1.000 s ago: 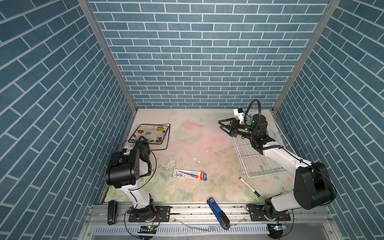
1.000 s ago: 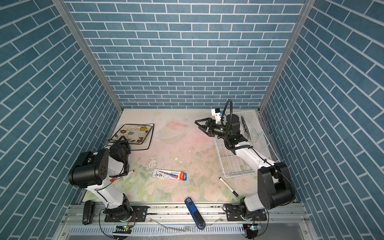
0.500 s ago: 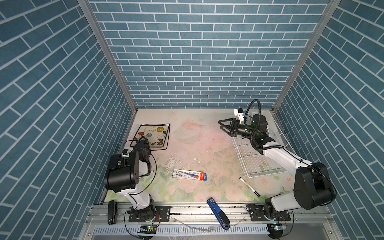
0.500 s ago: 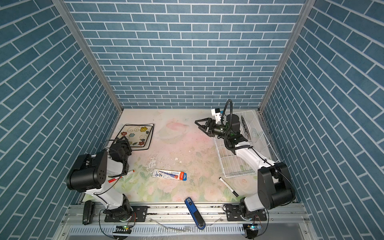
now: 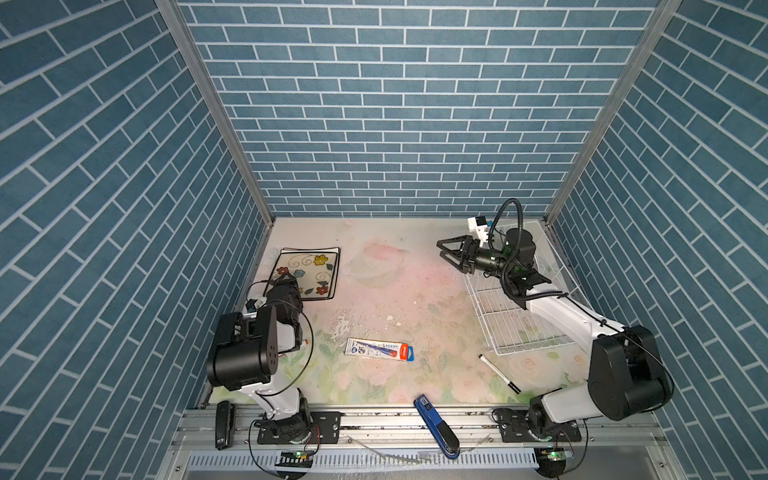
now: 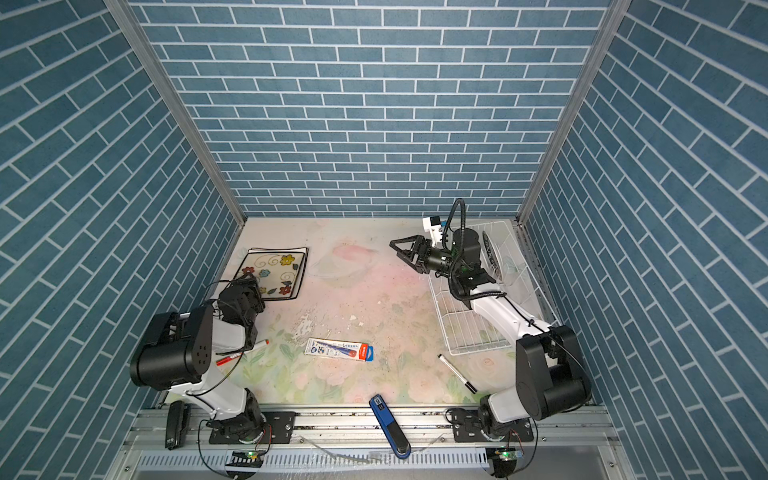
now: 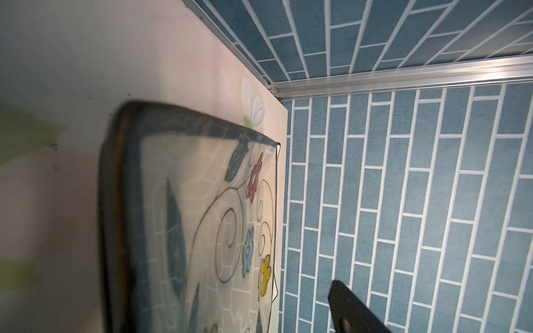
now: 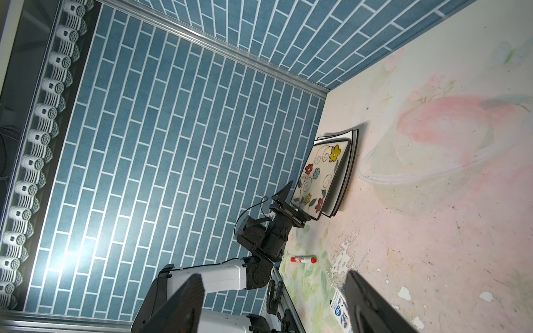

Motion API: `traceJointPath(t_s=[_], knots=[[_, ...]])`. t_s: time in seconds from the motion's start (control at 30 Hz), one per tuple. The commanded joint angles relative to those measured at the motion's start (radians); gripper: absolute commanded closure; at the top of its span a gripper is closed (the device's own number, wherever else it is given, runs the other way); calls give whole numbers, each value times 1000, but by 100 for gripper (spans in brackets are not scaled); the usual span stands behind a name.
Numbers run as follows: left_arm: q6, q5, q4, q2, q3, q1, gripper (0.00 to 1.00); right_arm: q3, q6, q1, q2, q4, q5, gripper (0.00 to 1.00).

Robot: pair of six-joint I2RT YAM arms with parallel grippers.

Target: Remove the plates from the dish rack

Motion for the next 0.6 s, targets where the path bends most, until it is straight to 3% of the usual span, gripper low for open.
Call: traceJointPath(t_s=[0.0,0.13,0.57], knots=[[15,7,-6,-51,22,1,21,20,-38,-2,-29,19,-16,22],[28,14,-127,-94,37,1,18,16,-39,-2,-34,19,-18,22],[-1,45,-168,-77,60,0,14,1,-40,-4,-50,20,-21,22]])
